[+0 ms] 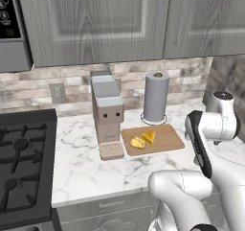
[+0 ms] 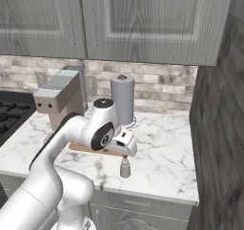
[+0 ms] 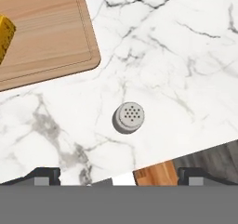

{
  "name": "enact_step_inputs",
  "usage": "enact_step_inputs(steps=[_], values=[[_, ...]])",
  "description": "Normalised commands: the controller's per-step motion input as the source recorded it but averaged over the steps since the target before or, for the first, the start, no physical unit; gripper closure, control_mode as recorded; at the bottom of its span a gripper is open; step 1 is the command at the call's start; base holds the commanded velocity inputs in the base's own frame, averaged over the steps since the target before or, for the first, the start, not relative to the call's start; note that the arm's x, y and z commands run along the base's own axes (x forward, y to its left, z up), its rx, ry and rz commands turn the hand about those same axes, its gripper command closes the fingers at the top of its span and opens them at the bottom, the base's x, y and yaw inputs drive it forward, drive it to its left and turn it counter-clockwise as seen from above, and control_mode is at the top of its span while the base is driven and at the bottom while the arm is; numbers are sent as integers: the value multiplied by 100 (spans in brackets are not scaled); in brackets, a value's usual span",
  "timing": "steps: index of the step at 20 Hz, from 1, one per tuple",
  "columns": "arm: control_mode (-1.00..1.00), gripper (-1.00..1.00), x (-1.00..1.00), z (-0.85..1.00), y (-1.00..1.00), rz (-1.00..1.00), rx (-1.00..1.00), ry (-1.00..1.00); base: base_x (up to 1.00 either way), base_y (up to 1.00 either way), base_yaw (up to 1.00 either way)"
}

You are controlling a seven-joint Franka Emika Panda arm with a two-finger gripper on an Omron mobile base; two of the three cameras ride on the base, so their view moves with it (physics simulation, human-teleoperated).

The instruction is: Retrieve the reheated potato from the microwave, then place the potato, cheese, and condiment on the cutting board.

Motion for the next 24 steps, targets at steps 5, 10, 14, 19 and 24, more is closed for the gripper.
enact_step_inputs(steps=[5,10,14,19,24], values=[[-100,-100,0,-2,-21,0,0,-2,0,0,0],[-100,-100,-2,-10,-5,0,0,-9,0,0,0],[-100,-100,-3,-15,4,0,0,-6,0,0,0],[-100,-100,1,-8,0,0,0,0,0,0,0],[-100,-100,14,-8,0,0,0,0,0,0,0]])
